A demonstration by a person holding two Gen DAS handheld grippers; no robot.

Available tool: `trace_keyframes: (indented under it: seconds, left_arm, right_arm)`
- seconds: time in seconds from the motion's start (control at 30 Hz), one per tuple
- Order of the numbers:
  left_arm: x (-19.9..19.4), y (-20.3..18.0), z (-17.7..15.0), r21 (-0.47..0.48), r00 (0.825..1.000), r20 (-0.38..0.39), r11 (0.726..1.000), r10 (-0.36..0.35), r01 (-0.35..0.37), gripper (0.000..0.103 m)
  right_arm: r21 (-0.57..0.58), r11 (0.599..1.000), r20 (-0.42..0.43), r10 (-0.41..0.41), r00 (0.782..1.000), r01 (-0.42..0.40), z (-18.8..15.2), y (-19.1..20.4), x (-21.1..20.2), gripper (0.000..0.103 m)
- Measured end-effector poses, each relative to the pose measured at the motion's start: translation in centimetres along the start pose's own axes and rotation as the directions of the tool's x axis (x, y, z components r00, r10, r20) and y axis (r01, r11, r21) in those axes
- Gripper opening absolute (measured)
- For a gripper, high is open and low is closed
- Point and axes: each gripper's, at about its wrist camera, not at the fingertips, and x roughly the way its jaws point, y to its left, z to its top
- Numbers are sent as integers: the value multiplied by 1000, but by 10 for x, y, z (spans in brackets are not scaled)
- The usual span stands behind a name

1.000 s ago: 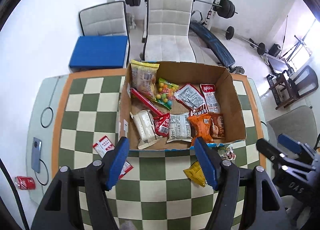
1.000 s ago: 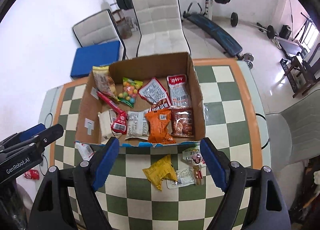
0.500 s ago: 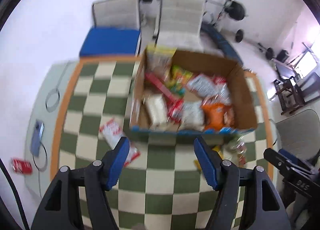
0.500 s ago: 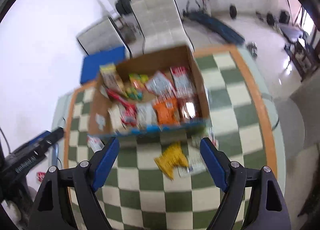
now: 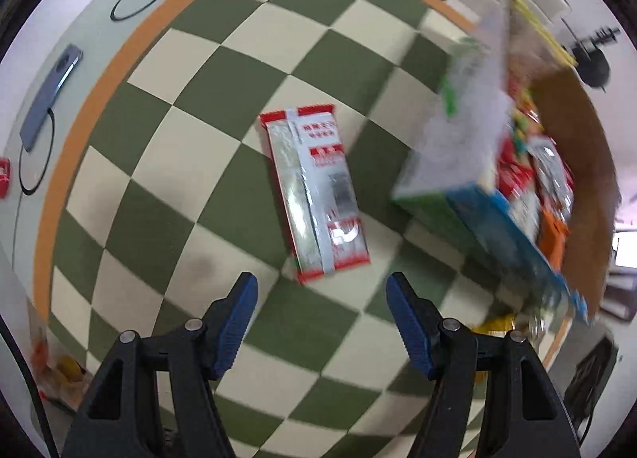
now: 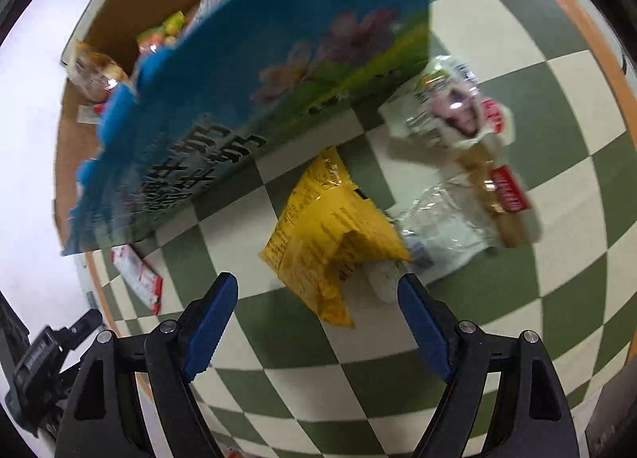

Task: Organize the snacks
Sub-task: 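Move both open tools back down to the remaining snacks on the table, then grasp the white-red strip packet with the left tool while the right tool grasps the yellow packet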

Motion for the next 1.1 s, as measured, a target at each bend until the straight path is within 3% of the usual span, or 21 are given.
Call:
trace_keyframes:
  seconds: [0.17,0.37,0.5,0.73,0.8,0.83,0.97,1.1]
  left_arm:
    - [32,-5,21,-5,999,-18,999,39,-39,65]
    - [64,-16,23,40,995,-48,996,85,-83,65]
    - [70,-31,16,154,989,-25,978,143,-138,65]
    - [70,-25,1,251,988,-17,957,153,-144,55]
    - [71,-21,-7,277,987,-29,950,159,-145,54]
    - [70,-19,-12,285,986,-34,947,162,-146,54]
    - [70,-19,-47,356,985,-46,924,168,-142,53]
    - [66,-24,-87,418,987,-72,903,145,-102,52]
  right_arm:
    - [-13,999,16,-43,999,44,1,18,13,85]
    - [-37,995,26,-95,995,96,-2,33,22,85]
    - [-24,995,22,-101,995,102,-5,35,29,85]
    - [25,995,35,-97,995,96,0,30,28,84]
    - [40,995,29,-90,996,89,8,24,28,74]
    - [41,995,20,-94,995,93,10,23,29,60]
    - [19,998,31,-65,997,65,9,23,26,52]
    - [-16,998,22,-52,998,53,-3,17,18,51]
